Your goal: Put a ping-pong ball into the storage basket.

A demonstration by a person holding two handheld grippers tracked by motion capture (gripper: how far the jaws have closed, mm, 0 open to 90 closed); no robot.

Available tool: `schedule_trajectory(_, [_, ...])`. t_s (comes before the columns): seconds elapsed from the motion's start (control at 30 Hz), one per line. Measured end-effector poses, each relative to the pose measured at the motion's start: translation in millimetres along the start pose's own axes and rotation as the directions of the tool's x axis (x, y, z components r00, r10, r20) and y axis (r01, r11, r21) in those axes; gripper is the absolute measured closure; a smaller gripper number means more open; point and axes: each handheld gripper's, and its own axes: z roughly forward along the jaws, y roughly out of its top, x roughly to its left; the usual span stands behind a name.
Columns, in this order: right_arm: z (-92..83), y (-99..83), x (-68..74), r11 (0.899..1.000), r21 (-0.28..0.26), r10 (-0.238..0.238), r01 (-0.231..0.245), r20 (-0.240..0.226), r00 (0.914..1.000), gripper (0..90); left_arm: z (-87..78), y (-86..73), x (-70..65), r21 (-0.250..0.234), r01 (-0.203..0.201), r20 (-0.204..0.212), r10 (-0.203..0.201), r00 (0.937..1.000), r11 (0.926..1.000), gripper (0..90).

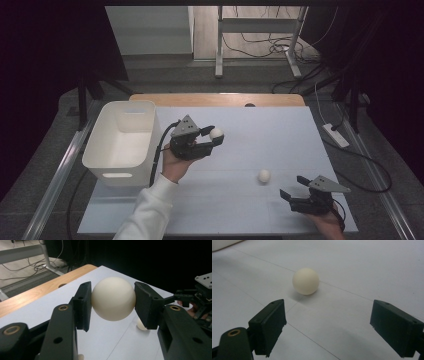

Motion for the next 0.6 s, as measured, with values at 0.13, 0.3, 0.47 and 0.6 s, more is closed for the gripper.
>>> schedule_trajectory(0.13, [-0.1, 0.0, -0.1, 1.0, -0.001, 0.0, 0.0, 0.0, 1.0, 12.8, -2.4, 2.8, 1.4, -0.009, 0.001, -0.004, -0.001, 1.0, 1.0, 51.0])
schedule_trajectory(0.3, [-0.1, 0.0, 0.1, 1.0, 0.0, 0.0, 0.0, -0.001, 1.0, 12.9, -5.0, 5.6, 3.1, -0.013, -0.001, -0.01, 0.0, 0.9999, 0.9999, 51.0])
schedule_trajectory(0.47, [-0.1, 0.1, 0.1, 1.0, -0.001, -0.001, 0.001, -0.001, 1.0, 12.9, -7.9, 7.9, 5.0, -0.017, -0.001, -0.022, 0.001, 0.9997, 0.9999, 51.0])
schedule_trajectory(0.6, [-0.2, 0.0, 0.0, 1.0, -0.001, -0.001, 0.001, -0.001, 1.0, 12.9, -11.5, 9.7, 7.6, -0.023, 0.0, -0.039, -0.001, 0.9992, 0.9997, 51.0])
